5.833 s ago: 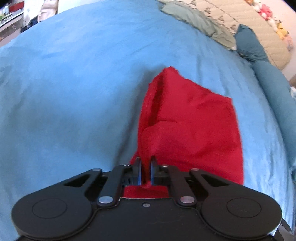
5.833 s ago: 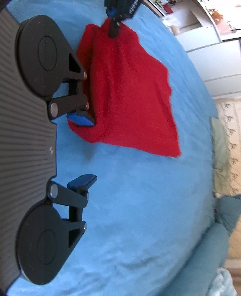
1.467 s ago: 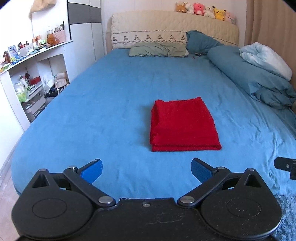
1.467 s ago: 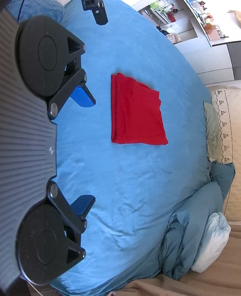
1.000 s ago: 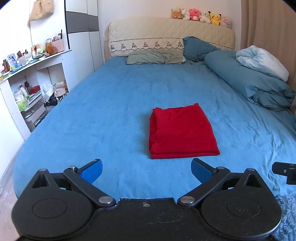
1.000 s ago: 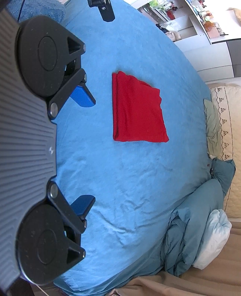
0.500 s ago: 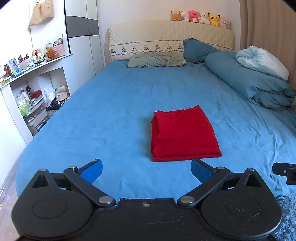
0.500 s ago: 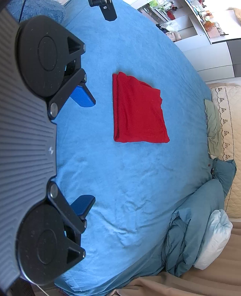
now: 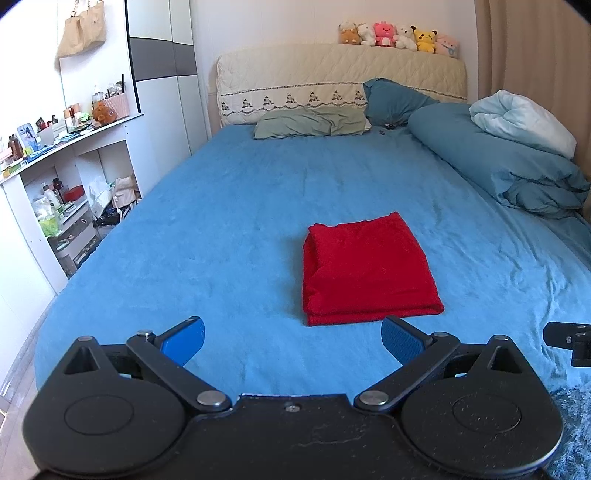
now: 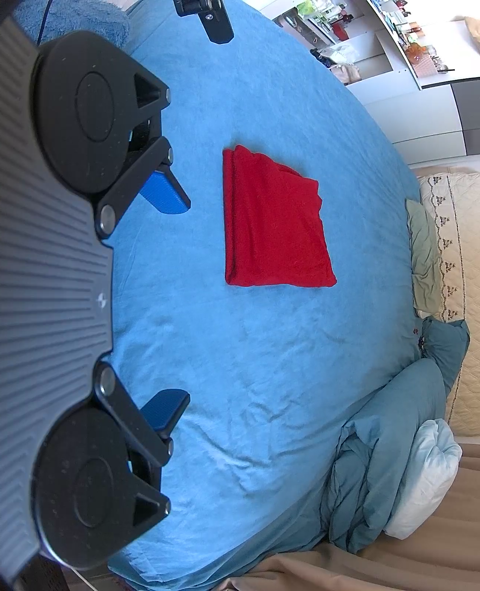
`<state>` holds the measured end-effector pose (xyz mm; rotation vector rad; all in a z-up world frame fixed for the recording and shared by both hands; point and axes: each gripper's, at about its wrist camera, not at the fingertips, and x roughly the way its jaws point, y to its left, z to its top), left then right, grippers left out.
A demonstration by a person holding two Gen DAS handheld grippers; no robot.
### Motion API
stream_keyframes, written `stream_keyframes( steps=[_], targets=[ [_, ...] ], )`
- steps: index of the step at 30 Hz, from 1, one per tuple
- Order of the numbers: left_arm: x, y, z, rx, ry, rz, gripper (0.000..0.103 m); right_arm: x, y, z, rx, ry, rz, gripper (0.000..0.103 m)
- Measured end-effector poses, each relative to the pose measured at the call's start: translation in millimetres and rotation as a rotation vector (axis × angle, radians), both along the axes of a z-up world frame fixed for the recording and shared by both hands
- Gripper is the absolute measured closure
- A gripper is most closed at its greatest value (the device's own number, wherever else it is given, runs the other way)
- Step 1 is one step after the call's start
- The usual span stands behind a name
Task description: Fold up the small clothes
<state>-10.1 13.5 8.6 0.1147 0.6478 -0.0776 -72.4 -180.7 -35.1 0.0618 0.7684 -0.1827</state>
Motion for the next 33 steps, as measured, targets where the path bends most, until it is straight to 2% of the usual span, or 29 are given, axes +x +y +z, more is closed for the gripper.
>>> stream_keyframes(
  steps=[10,16,21,33],
  targets=[
    [1.8,4.3,1.5,-0.01,0.004,-0.002,0.0,0.4,1.3,-0.1,0.002,0.003,0.001,0.0],
    [3.3,9.1,3.5,-0.046,0.017,-0.002,0.0,1.6,-0.7,0.1,0.004,0.008,0.008,0.0],
    [2.6,8.5,4.1,-0.023,0.014,-0.001,0.0,1.7,0.9,0.3,0.006,0.006,0.009,0.0],
    [2.0,13.5,3.5,-0.047,0.008,-0.004,0.0,1.4,1.4,0.9,0.005,-0.003,0.001,0.0]
  ],
)
